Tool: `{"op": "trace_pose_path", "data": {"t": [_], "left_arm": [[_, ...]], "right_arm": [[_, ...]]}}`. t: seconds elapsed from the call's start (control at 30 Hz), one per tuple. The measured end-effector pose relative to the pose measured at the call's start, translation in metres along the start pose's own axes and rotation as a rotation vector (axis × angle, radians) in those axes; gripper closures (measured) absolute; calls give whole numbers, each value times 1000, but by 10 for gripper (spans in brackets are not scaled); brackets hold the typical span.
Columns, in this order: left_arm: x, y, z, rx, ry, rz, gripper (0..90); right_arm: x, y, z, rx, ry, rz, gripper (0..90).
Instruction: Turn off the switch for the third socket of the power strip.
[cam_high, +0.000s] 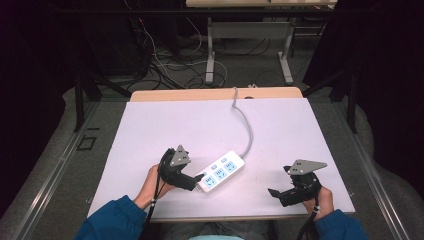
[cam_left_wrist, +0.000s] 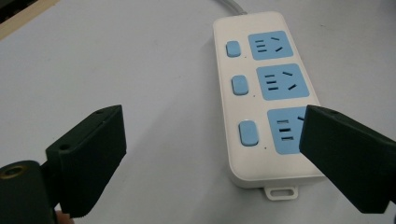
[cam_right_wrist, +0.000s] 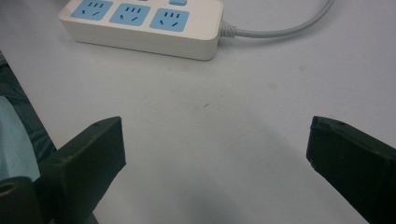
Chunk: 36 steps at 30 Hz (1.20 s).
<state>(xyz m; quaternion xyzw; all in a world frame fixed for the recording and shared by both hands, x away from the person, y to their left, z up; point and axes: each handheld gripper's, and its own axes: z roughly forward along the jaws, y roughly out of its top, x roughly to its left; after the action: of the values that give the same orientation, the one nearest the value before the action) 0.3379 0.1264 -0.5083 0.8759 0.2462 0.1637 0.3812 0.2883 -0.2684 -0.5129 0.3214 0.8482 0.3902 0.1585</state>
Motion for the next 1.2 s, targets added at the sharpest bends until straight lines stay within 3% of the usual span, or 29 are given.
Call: {"op": "trace_pose_path", "data": {"t": [0.2,0.77,1.2], "left_arm": [[5,-4,-9,30,5,-4,5],[20,-19,-35,3,32,-46,3],[28,-33,-47,21,39,-64,3]], "right_arm": [[1,0,0,1,-1,6,42],[1,0,0,0,1,-1,42],[1,0,0,2,-2,8,42]]}}
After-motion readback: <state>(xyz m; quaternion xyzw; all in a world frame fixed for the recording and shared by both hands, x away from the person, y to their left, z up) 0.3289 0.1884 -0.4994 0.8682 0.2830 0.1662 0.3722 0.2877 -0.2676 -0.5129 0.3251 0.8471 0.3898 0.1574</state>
